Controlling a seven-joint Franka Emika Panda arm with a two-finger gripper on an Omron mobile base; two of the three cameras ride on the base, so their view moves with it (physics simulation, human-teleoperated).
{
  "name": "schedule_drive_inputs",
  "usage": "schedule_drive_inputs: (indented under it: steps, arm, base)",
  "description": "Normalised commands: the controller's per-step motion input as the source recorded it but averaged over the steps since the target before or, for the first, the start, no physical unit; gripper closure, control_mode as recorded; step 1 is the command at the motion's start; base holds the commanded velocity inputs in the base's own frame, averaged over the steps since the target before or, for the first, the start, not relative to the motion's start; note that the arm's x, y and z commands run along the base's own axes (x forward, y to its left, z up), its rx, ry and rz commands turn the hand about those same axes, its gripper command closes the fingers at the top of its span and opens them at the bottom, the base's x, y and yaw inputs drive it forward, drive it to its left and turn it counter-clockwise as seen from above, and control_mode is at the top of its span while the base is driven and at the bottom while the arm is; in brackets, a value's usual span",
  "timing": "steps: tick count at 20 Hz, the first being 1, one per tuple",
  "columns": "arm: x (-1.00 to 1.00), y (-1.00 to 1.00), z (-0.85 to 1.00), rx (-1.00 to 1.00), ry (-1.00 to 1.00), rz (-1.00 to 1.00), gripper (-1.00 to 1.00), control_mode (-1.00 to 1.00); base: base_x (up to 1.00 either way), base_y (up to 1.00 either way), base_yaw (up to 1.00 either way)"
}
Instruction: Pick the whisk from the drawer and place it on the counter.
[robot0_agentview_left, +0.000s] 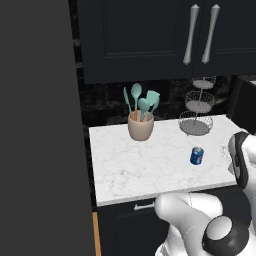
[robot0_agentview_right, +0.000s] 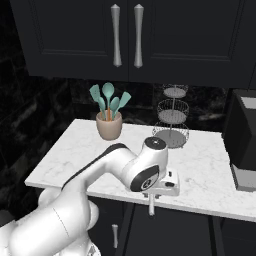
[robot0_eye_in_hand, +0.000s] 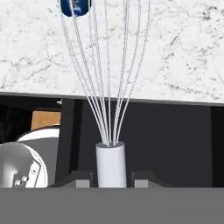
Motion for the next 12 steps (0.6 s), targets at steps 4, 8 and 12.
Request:
schedule_drive_inputs:
  steps: [4, 8, 12]
  arm:
    - [1.0, 0.0, -0.04, 0.02, 0.0, 0.0, 1.0, -1.0]
    - [0.83, 0.0, -0.23, 0.0, 0.0, 0.0, 1.0, -1.0]
    - [0.61, -0.11, -0.48, 0.01, 0.0, 0.0, 1.0, -1.0]
  base:
    - [0.0, 0.0, 0.0]
    - [0.0, 0.0, 0.0]
    - [0.0, 0.0, 0.0]
